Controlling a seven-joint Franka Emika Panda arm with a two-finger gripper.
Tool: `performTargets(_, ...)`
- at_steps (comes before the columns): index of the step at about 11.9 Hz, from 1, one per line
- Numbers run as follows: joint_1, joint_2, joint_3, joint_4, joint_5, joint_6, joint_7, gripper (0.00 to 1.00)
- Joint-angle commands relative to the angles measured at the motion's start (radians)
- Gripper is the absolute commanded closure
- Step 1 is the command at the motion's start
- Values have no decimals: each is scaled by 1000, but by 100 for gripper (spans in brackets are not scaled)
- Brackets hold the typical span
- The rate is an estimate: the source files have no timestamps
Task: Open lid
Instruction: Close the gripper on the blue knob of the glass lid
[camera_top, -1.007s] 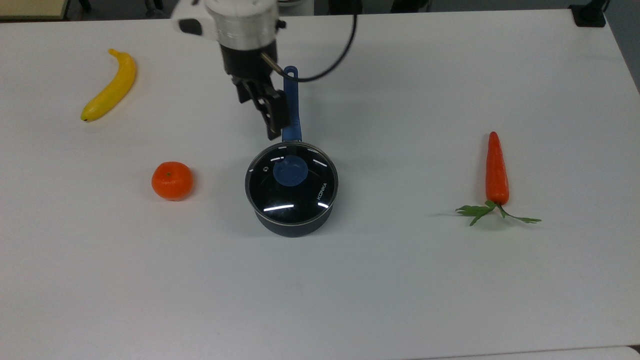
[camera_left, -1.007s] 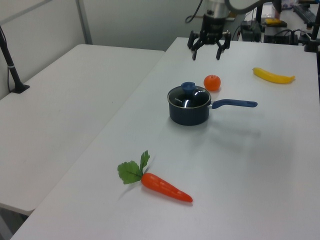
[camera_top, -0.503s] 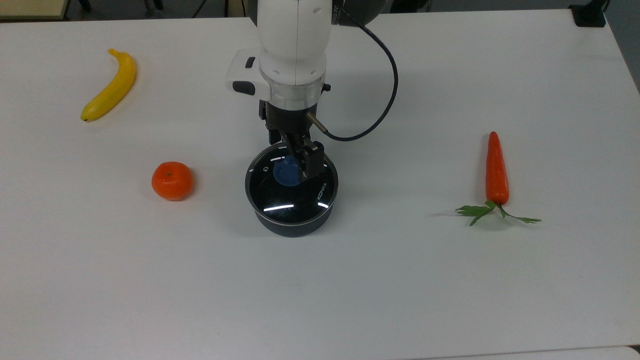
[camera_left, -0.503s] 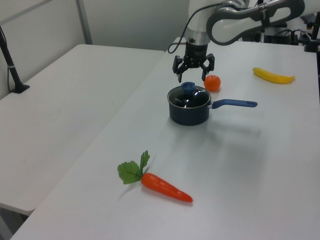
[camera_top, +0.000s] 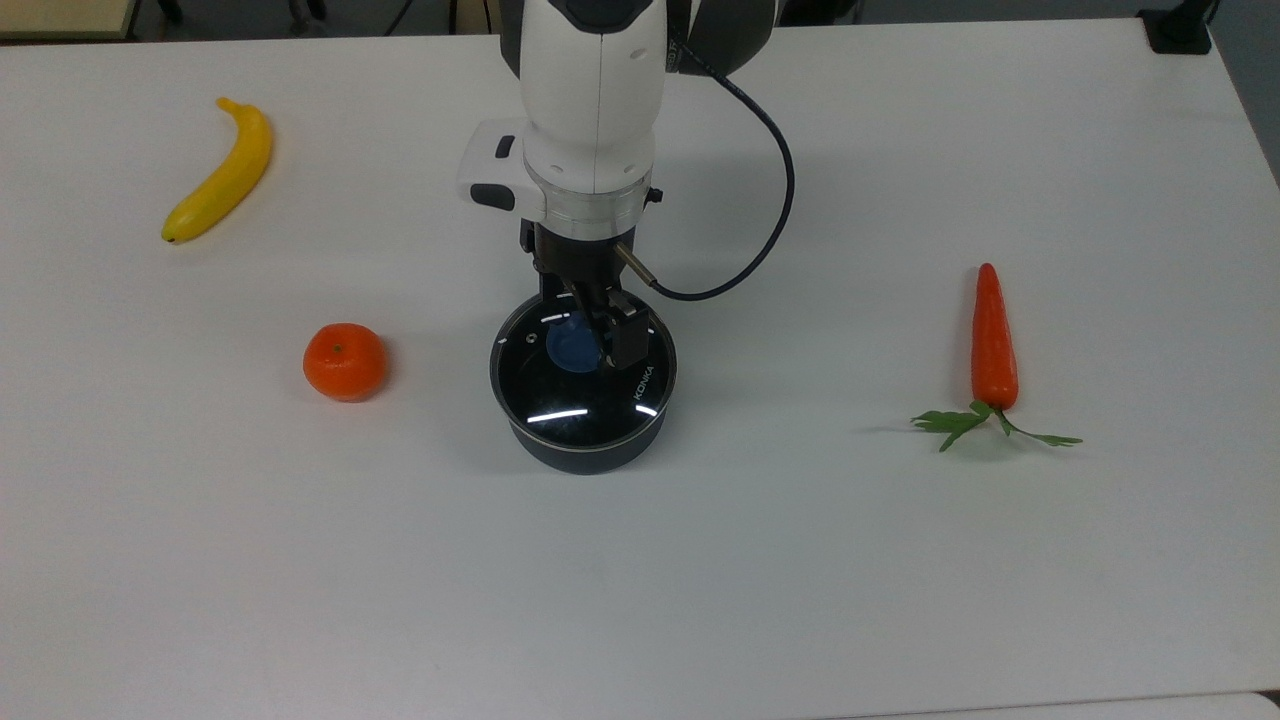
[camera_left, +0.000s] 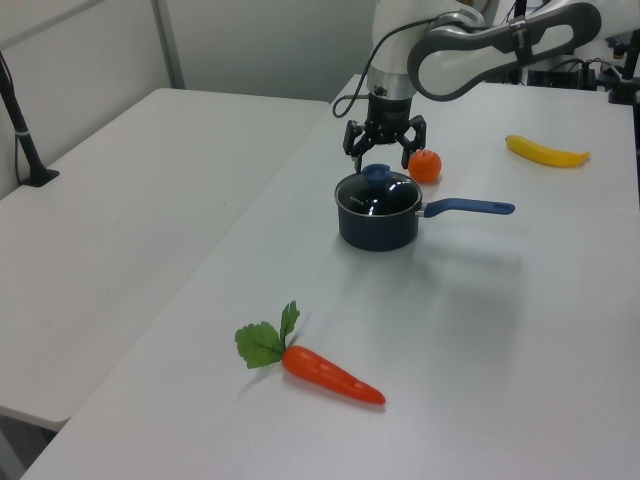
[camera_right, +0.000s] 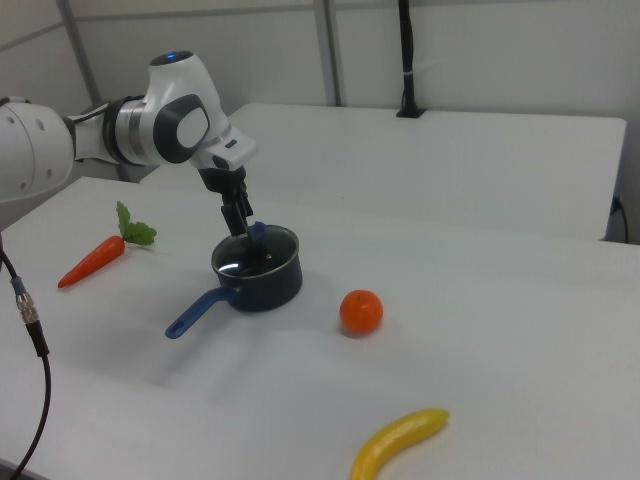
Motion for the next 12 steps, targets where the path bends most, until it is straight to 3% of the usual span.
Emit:
performTargets(1, 11, 10, -8, 11, -31, 9, 22, 3)
performTargets(4, 9, 16, -8, 9, -39, 9, 19, 14)
performTargets(7, 9, 21, -8, 6, -40, 9, 19, 16)
performTargets(12, 5, 24, -9, 9, -39, 9, 14, 43)
